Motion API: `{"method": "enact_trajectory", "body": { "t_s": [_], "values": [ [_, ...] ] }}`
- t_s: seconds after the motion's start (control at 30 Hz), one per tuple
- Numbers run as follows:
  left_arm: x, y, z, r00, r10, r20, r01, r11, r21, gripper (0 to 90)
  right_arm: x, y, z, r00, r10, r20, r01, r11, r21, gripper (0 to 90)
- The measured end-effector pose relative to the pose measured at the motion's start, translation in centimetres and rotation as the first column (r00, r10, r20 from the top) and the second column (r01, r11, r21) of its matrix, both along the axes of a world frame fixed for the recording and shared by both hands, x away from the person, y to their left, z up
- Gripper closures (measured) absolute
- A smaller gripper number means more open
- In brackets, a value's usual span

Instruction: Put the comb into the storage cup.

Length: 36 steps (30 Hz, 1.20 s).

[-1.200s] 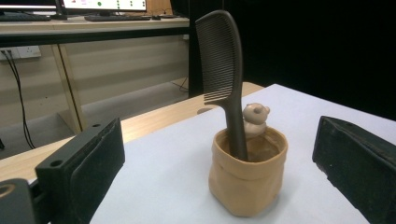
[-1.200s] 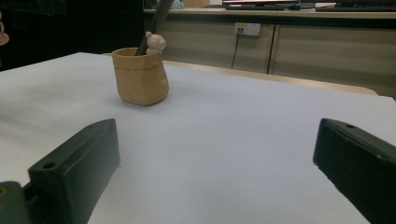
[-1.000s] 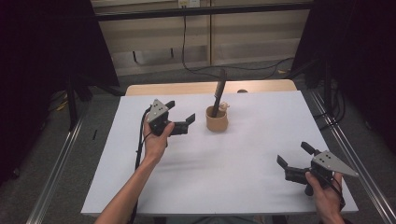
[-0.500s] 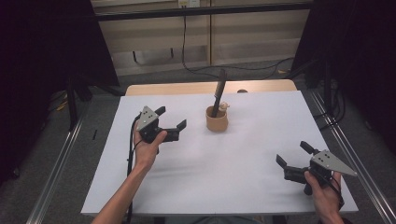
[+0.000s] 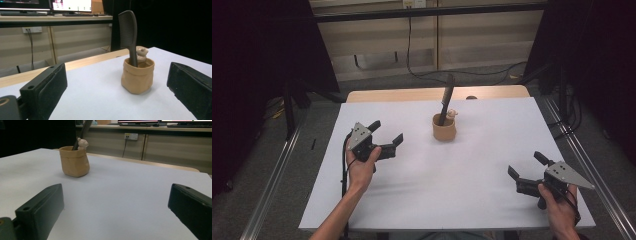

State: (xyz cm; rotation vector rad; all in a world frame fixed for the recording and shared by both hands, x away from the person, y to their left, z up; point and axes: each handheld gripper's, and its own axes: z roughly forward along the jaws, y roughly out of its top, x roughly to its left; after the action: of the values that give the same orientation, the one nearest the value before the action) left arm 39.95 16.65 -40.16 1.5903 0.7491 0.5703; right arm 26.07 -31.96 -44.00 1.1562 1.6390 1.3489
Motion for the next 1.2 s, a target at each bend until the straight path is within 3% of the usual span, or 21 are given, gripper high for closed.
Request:
{"method": "enact_trajectory", "body": {
  "t_s": [0.1, 0.23, 0.47, 0.53, 0.83, 0.93, 1.03, 1.2],
  "values": [
    [-0.4, 0.1, -0.3, 0.9997, 0.024, 0.004, -0.024, 0.9995, 0.023, 2.9, 0.0, 0.0, 0.0, 1.0000, 0.001, 0.000, -0.001, 1.000, 0.000, 0.0],
    [-0.9, 0.2, -0.6, 0.9997, 0.023, 0.005, -0.023, 0.9995, 0.023, 2.6, 0.0, 0.1, 0.0, 1.0000, 0.000, -0.003, 0.000, 1.000, -0.001, 0.0],
    [-2.2, 0.8, -1.2, 0.9978, 0.066, -0.006, -0.066, 0.9974, 0.030, 2.6, -0.1, 0.0, 0.0, 1.0000, -0.009, -0.002, 0.009, 1.000, 0.005, 0.0],
    [-2.5, 1.2, -1.3, 0.9978, 0.065, -0.012, -0.065, 0.9978, 0.013, 2.5, -0.1, 0.0, 0.0, 1.0000, -0.010, -0.002, 0.010, 1.000, 0.006, 0.0],
    [-4.1, 2.2, -2.0, 0.9971, 0.076, -0.006, -0.076, 0.9969, 0.021, 2.6, -0.2, 0.0, 0.0, 1.0000, -0.009, -0.002, 0.009, 1.000, 0.008, 0.0],
    [-4.4, 2.8, -2.0, 0.9969, 0.067, -0.040, -0.067, 0.9977, -0.003, 2.5, -0.2, 0.0, 0.1, 1.0000, -0.008, 0.001, 0.008, 1.000, 0.008, 0.0],
    [-4.9, 3.2, -2.4, 0.9960, 0.088, -0.014, -0.088, 0.9959, 0.023, 2.4, -0.2, 0.0, 0.1, 1.0000, -0.008, 0.000, 0.008, 1.000, 0.008, 0.0],
    [-5.7, 3.9, -2.7, 0.9956, 0.091, -0.022, -0.090, 0.9956, 0.024, 2.4, -0.1, 0.1, 0.0, 1.0000, -0.004, -0.003, 0.004, 1.000, 0.006, 0.0]
  ]
}}
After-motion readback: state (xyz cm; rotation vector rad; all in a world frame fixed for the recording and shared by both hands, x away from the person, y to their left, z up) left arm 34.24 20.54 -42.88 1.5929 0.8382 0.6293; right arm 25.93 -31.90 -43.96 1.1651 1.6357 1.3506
